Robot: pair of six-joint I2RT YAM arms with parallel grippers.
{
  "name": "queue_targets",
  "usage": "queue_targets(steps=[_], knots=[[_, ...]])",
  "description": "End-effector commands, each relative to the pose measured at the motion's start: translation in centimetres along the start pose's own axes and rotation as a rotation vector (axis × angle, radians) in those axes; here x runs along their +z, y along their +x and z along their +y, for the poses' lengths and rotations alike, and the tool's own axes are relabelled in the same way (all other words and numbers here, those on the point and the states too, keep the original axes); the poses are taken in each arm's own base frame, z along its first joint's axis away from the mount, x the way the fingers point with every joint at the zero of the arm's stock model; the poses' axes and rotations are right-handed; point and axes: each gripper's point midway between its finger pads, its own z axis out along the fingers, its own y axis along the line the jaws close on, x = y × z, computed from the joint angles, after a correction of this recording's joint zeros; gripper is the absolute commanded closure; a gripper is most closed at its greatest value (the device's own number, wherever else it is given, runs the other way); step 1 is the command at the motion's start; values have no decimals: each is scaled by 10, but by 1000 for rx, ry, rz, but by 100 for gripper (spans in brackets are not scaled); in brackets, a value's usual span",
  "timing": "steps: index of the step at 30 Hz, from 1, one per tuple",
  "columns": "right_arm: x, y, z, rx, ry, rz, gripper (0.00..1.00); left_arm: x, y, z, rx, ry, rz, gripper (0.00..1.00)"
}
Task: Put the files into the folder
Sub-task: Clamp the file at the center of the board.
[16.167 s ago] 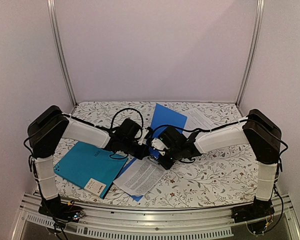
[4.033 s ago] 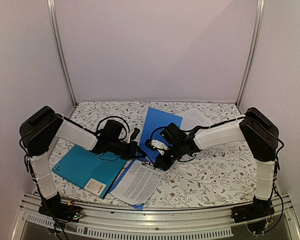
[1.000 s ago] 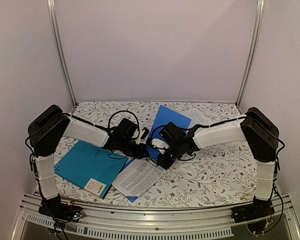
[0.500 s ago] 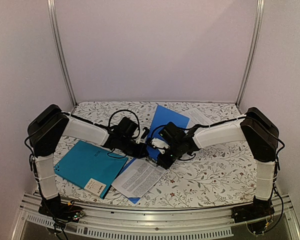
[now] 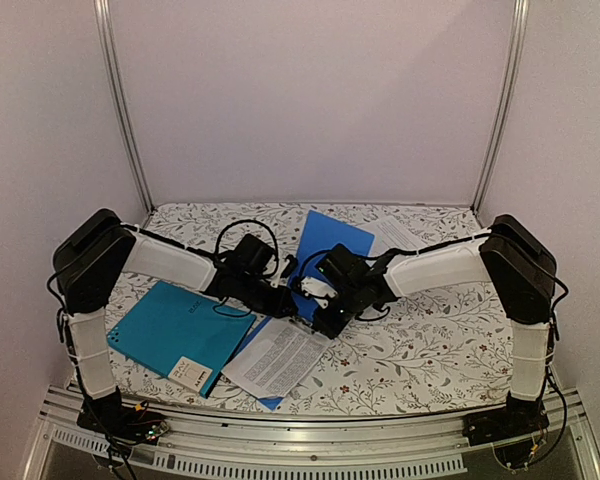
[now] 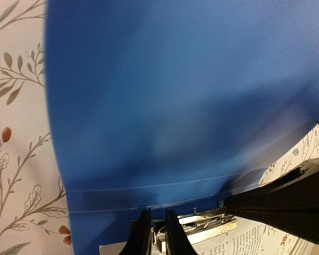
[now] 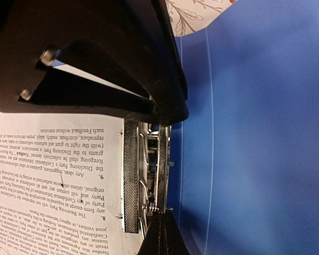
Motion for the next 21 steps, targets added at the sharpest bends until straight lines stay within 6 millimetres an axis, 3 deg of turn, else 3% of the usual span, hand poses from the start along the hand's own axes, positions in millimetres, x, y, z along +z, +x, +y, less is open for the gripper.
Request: queue_targets(steps=[1, 15, 21], knots=[[36, 130, 19, -15, -57, 422, 100, -4, 26, 3, -14, -8, 79, 87], [30, 130, 10, -8, -17, 430, 100, -20, 16, 7, -21, -19, 44, 73], [24, 129, 4, -18, -8, 429, 100, -29, 14, 19, -35, -49, 31, 74]])
